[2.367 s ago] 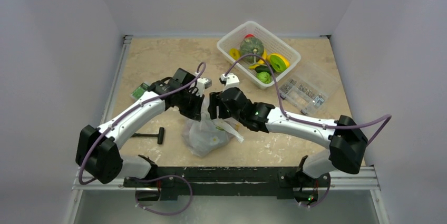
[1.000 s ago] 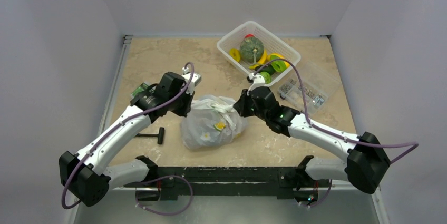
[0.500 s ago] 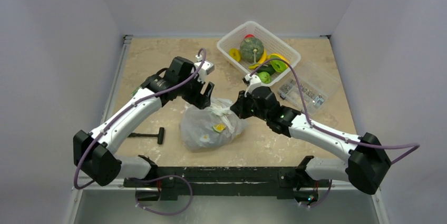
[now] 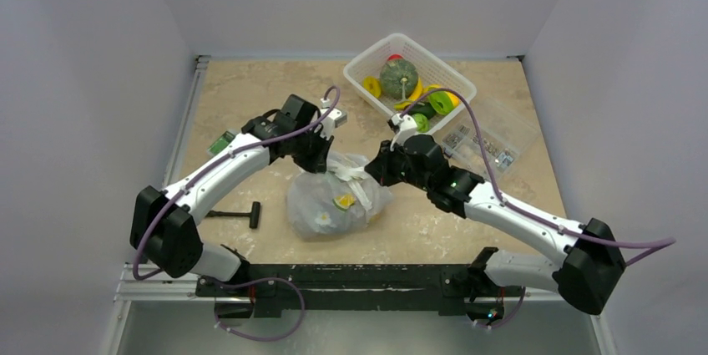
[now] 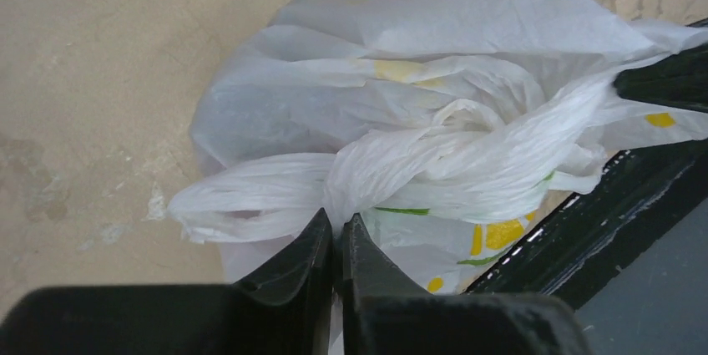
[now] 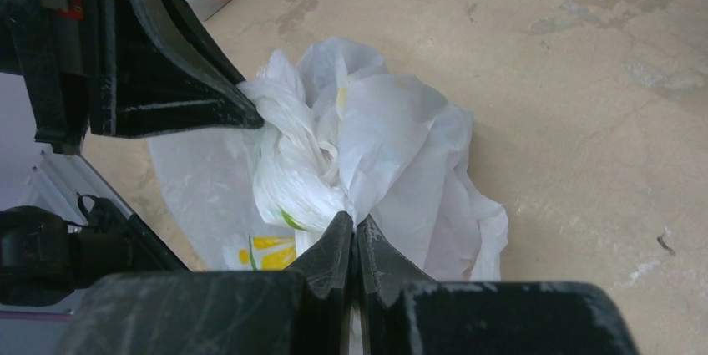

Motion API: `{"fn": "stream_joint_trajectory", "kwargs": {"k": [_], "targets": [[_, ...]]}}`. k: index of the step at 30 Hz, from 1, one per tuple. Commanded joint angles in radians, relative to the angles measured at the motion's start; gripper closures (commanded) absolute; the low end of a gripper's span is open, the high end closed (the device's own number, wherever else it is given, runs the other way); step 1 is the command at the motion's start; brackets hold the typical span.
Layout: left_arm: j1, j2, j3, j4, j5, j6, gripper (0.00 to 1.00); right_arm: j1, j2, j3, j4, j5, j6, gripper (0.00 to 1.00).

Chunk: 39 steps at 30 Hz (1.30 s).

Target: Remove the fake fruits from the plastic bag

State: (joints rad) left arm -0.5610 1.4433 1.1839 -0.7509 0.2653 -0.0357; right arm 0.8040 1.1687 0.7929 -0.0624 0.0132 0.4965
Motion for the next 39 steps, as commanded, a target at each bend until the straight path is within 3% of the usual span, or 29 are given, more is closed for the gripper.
{"fn": "stream_joint_trajectory", "kwargs": {"k": [1,5,12,18,21,27,36,39], "targets": [[0.022,-0.096,-0.003,0.016,-0.146,-0.001,1.00,-0.001,-0.112,-0.070,0.024,0.095,0.123,1.00],[0.026,-0.151,-0.040,0.037,-0.214,0.008,1.00,-0.002,-0.201,-0.147,0.048,0.132,0.167,1.00],[0.027,-0.147,-0.041,0.024,-0.192,0.005,1.00,0.015,-0.126,-0.014,-0.114,0.177,-0.114,0.99],[0.024,-0.153,-0.057,0.033,-0.137,0.000,1.00,0.176,-0.045,0.147,-0.165,0.372,-0.280,0.62],[0.020,-0.155,-0.066,0.027,-0.141,-0.003,1.00,0.227,0.026,0.219,-0.167,0.428,-0.335,0.48],[0.022,-0.165,-0.055,0.030,-0.105,-0.008,1.00,0.269,0.027,0.148,0.010,0.285,-0.487,0.24],[0.030,-0.156,-0.035,0.025,-0.052,-0.009,1.00,0.287,0.171,0.125,0.148,0.227,-0.539,0.27],[0.032,-0.161,-0.036,0.029,-0.044,-0.011,1.00,0.292,0.217,0.119,0.181,0.318,-0.514,0.34]]}}
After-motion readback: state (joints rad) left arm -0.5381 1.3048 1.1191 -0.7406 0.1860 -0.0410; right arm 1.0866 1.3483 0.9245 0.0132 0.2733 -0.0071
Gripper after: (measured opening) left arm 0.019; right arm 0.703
